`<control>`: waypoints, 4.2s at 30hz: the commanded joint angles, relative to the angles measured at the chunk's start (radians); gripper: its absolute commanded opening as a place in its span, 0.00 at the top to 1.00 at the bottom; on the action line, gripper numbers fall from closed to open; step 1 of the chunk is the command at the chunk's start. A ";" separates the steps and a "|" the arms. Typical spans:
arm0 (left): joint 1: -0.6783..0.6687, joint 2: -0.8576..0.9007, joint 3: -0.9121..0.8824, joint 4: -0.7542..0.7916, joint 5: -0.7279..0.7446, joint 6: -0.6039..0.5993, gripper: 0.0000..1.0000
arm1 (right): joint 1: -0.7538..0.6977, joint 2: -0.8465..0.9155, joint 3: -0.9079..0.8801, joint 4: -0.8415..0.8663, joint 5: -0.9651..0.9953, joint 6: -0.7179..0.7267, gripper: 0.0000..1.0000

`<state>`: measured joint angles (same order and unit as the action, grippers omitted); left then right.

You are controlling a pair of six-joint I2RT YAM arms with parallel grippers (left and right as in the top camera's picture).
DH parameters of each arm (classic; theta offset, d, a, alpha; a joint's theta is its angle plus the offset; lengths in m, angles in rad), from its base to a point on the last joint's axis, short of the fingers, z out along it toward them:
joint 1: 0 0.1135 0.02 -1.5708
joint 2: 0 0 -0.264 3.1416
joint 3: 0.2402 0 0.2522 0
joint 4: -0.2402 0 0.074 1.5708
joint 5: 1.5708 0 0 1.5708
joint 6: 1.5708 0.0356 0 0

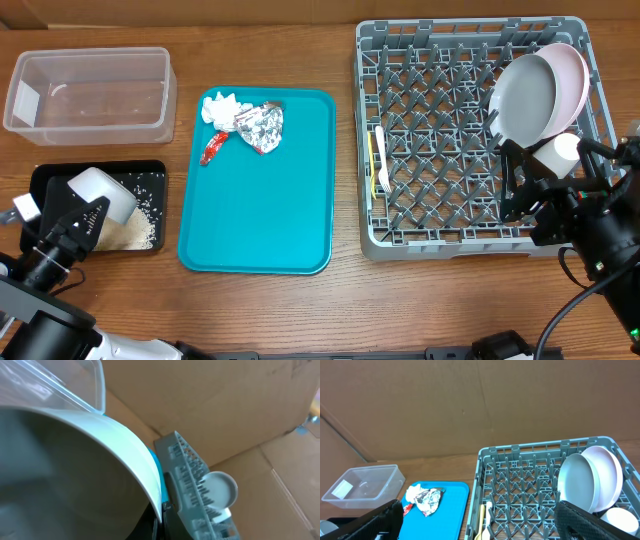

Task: Sort waste into correct bins and load items into the dishwasher rack
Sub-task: 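Tip the bowl with the left gripper to pour rice onto the black tray, then carry the empty bowl with the left gripper over the dish rack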

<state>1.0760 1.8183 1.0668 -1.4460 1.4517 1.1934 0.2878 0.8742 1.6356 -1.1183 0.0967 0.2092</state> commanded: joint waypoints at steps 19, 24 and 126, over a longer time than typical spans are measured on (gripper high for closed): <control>-0.099 -0.188 0.014 -0.246 -0.043 0.188 0.96 | -0.005 -0.006 0.001 0.005 0.008 -0.001 0.00; -0.201 -0.378 0.017 -0.245 -0.057 0.092 0.96 | -0.005 -0.006 0.001 0.005 0.008 -0.001 0.00; -1.555 0.355 0.642 1.654 -0.378 -1.922 0.96 | -0.005 -0.006 0.001 0.005 0.008 -0.001 0.00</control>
<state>-0.4763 2.1330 1.7077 0.1223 1.0554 -0.6773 0.2878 0.8742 1.6348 -1.1187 0.0963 0.2089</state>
